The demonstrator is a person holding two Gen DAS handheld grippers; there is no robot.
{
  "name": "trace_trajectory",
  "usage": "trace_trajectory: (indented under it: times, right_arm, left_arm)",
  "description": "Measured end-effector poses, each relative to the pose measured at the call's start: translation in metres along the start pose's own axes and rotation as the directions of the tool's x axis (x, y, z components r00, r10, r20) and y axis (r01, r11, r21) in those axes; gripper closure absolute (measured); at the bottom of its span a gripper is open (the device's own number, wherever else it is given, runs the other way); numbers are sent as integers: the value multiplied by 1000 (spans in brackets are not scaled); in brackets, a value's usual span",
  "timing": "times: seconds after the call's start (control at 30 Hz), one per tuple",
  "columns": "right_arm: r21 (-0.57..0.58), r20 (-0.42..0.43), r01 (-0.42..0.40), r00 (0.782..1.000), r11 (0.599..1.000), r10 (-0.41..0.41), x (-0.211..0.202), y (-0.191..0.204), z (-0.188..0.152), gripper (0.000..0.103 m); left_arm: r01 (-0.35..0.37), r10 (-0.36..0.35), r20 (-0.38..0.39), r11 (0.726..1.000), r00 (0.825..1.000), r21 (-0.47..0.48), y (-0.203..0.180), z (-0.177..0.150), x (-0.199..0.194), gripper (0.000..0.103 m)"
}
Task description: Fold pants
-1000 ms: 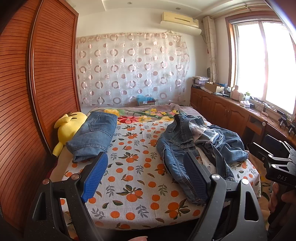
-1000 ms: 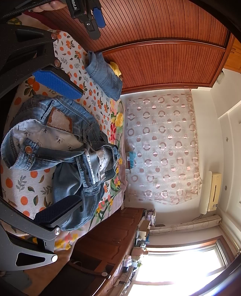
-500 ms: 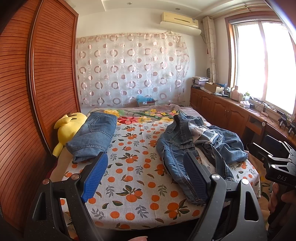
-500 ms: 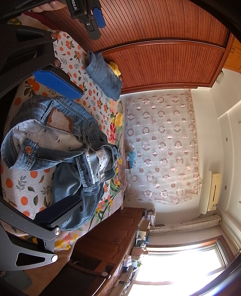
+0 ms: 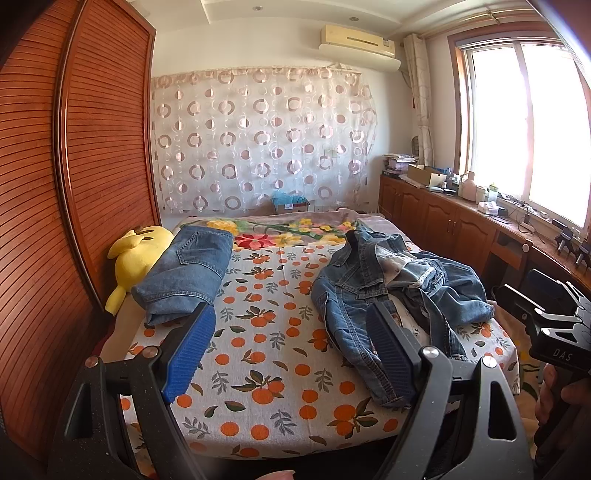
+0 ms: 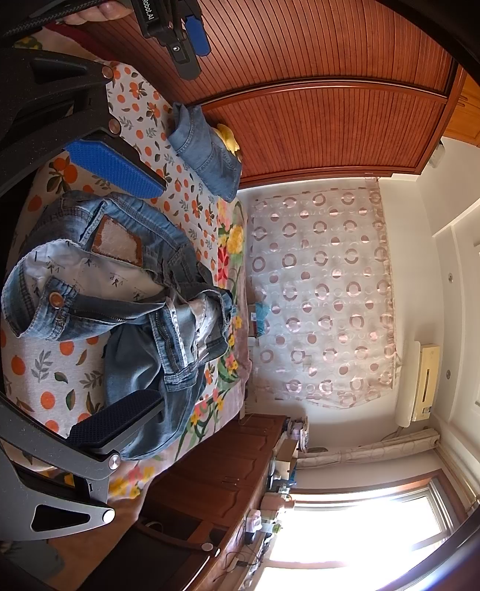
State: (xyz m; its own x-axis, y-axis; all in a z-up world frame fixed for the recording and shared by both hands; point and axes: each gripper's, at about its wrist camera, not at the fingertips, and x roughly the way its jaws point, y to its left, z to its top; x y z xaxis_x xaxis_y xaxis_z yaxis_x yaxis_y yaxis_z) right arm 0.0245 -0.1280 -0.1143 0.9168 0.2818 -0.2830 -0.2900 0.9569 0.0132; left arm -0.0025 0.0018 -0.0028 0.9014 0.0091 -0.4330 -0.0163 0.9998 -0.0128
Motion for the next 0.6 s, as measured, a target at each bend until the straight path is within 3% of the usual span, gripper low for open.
trace_trajectory:
  times: [0.23, 0.6]
  right_arm:
    - [3, -6, -2, 1000, 1000, 2, 1, -2, -2, 0]
    - [30, -89, 32, 996, 999, -29, 20, -33, -18, 0]
  left_arm:
    - [2, -2, -17, 1000, 1000, 2, 3, -2, 7, 19]
    - [27, -27, -104, 1000, 994, -5, -2, -21, 42, 19]
